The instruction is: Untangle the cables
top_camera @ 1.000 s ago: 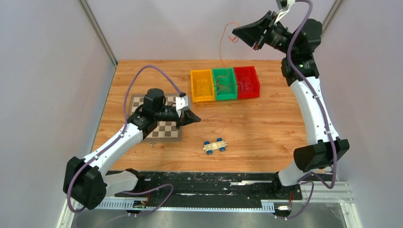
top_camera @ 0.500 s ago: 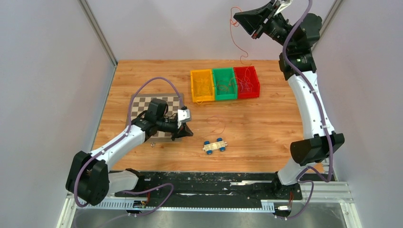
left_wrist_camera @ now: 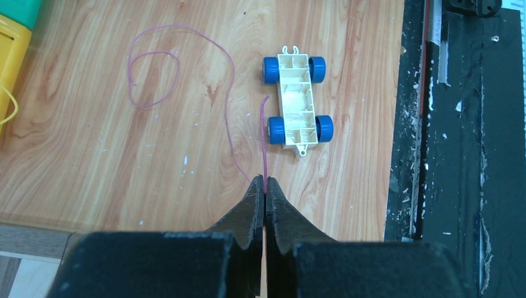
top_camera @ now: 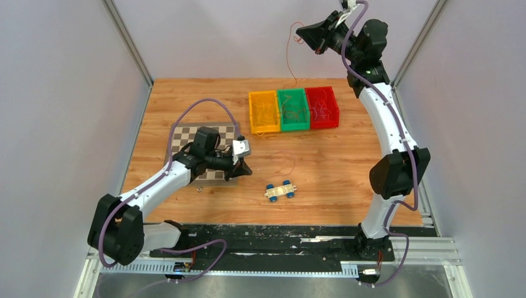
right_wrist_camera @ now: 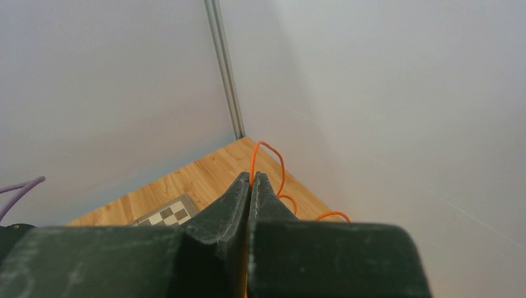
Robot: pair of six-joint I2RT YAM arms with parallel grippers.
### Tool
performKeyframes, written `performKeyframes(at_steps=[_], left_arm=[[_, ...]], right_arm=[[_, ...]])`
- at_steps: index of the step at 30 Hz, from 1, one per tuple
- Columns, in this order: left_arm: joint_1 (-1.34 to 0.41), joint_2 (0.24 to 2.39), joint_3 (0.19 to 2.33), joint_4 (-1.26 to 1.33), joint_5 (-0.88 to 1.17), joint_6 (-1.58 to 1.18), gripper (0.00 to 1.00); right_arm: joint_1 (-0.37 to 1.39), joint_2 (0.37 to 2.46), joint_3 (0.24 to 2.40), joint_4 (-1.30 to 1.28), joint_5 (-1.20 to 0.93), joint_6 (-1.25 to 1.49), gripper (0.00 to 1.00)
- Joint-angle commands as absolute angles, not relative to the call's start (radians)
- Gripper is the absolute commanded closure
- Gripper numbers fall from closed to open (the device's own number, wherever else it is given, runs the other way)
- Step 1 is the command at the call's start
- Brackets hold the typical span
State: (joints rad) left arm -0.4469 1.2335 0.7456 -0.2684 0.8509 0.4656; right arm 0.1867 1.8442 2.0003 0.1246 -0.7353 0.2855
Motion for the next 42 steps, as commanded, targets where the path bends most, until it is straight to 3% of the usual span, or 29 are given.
performKeyframes(at_steps=[1,18,31,42], left_arm=[[-0.442,1.256,0.776,-0.225,0.839,0.430,1.00],[-0.414,1.400,0.884,-0.218,0.838,0.406,1.00],[-0.413,1.399,0.894,-0.213,0.837,0.369,1.00],[-0.401,1.407,0.890,-0.234,0.832,0.375,1.00]], right_arm=[[0.184,1.883,2.086,0.165,-0.741,0.272,1.00],[0.159,1.968,2.341,0.218,-0.752,0.349,1.00],[0.157,1.962,2.175,0.226,-0.715,0.213,1.00],[0.185,2.014,2.059,0.266,-0.771,0.334,1.00]])
